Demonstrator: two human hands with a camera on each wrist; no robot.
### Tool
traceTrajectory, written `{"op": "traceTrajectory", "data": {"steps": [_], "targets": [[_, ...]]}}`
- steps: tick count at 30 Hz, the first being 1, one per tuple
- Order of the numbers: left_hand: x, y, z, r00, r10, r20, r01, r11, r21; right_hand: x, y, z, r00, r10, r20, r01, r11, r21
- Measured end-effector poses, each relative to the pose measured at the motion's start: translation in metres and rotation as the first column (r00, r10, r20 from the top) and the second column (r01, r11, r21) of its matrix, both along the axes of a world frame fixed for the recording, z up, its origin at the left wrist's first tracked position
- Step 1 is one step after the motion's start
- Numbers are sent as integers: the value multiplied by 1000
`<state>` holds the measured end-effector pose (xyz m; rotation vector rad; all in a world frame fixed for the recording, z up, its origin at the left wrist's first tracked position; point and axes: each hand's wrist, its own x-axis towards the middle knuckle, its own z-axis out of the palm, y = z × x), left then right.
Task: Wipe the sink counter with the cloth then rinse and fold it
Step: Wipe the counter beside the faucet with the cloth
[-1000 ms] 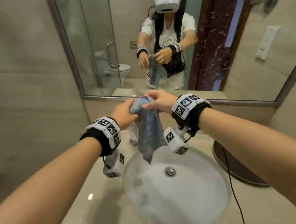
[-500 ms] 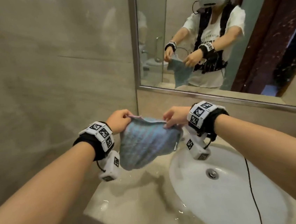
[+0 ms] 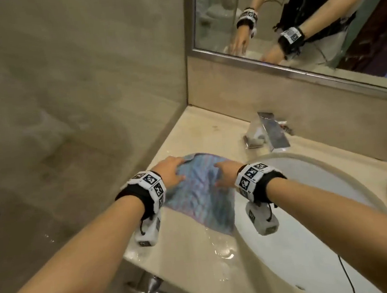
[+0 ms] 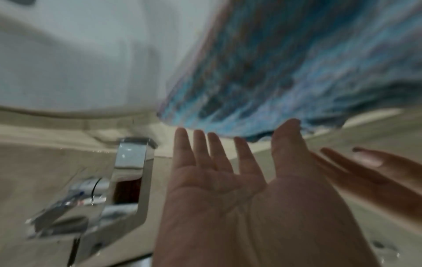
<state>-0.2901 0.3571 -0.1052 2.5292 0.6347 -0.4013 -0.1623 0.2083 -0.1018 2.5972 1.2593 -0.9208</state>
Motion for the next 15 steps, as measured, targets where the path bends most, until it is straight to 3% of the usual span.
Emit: {"op": "traceTrajectory", "data": {"steps": [2,5,15], "targets": [[1,-12,-24,987,-114,-117,121,991,51,-10,-7,-28,1000,15,16,-15,999,-48],[2,-25,-49,939,-147,-310,196,972,132,-17,-13,-53,998,33,45,-29,996,-84],[55,0,-56,940,-14,-340,68,987,145,35,16,-66,995,-2,100,10,997,-78]]}}
